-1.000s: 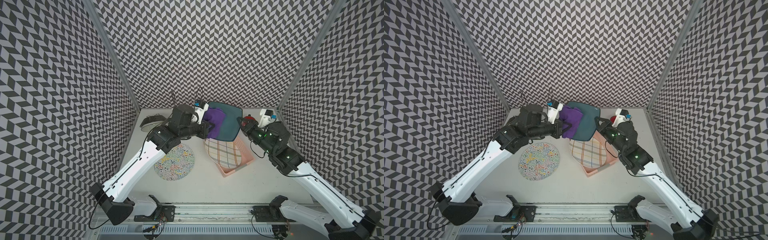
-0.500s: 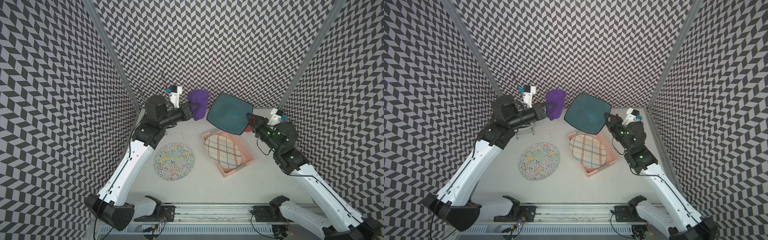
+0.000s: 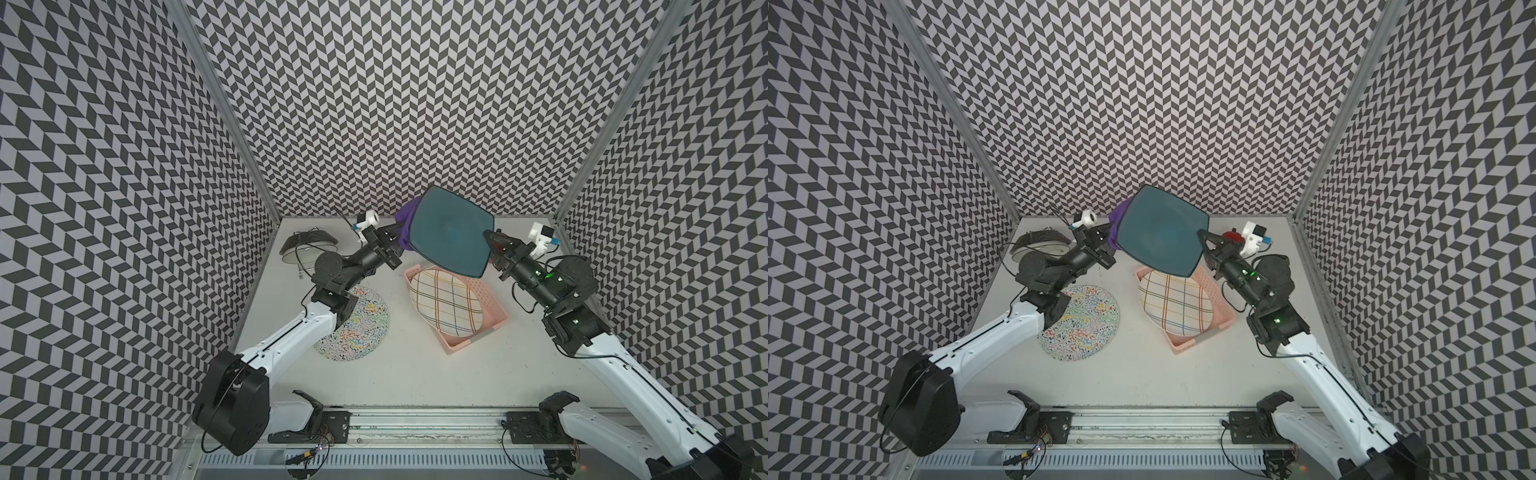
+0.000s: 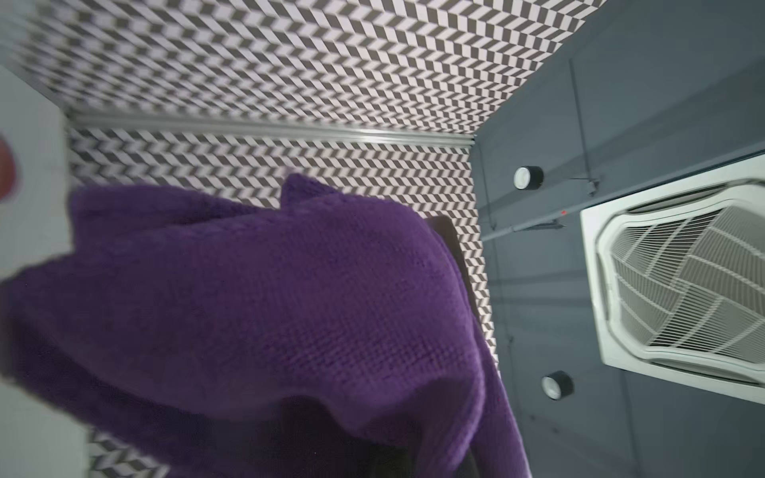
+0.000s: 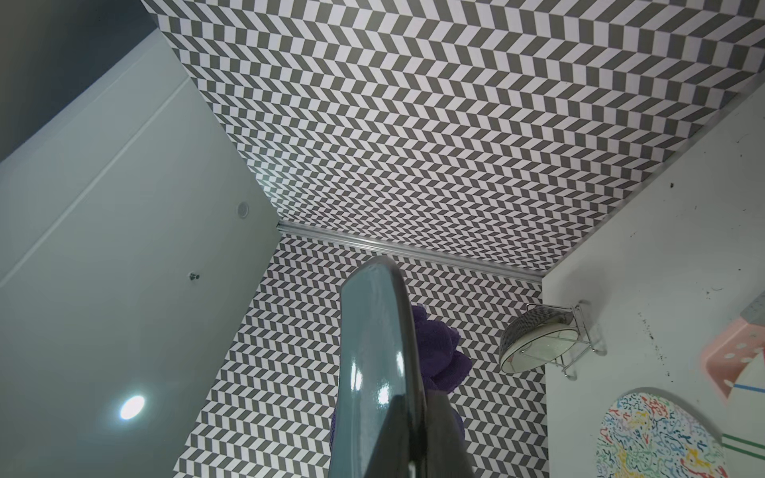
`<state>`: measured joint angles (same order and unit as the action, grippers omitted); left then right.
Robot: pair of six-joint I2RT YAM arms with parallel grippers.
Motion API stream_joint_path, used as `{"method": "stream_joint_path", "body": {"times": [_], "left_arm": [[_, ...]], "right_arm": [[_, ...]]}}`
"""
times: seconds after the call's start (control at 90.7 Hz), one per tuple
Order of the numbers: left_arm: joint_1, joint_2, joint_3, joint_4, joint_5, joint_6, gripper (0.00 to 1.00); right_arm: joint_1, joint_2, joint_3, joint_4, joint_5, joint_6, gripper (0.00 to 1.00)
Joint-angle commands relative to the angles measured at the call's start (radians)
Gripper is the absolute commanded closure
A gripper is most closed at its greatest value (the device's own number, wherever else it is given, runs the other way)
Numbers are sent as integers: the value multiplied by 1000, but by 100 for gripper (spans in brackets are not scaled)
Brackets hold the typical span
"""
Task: Wipe the wet plate dry
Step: Wipe the plate with towel.
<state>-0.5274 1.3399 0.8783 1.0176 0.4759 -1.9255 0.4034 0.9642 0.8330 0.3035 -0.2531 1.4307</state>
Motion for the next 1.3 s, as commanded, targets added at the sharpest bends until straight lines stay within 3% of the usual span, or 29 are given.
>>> {"method": "stream_joint_path", "body": {"times": [0.0, 0.232, 0.375, 0.463, 0.618, 0.816, 0.926, 1.004, 1.081, 1.125, 1.18, 1.29], "left_arm": [[-60, 26, 42, 325, -77, -168, 100], [-183, 89, 75, 443, -193, -258, 100], [-189, 86, 27, 454, -216, -264, 100], [-189, 70, -16, 426, -211, -240, 100], [-189, 52, -87, 380, -185, -208, 100], [-182, -47, -173, 309, -97, -124, 100], [-145, -209, -191, 33, -13, 67, 100], [-123, -325, -84, -396, 27, 386, 100], [-168, -352, 176, -1025, -152, 837, 100], [-200, -313, 296, -1232, -277, 998, 100], [-214, -258, 399, -1371, -364, 1120, 100], [-227, -147, 546, -1488, -480, 1266, 100]], "right_arm": [[7, 11, 28, 229, -26, 49, 100], [8, 55, 43, 305, 46, 76, 100], [2, 59, 83, 279, 86, 64, 100], [16, 100, 147, 225, -11, 25, 100], [44, 108, 92, 316, 54, 83, 100], [26, 110, 137, 215, 140, 37, 100], [5, 112, 166, 129, 149, -29, 100], [5, 115, 187, 67, 145, -100, 100], [6, 123, 207, 9, 110, -159, 100], [6, 129, 219, -17, 79, -185, 100], [16, 135, 228, -31, 55, -213, 100], [41, 129, 225, -49, 59, -250, 100]]}}
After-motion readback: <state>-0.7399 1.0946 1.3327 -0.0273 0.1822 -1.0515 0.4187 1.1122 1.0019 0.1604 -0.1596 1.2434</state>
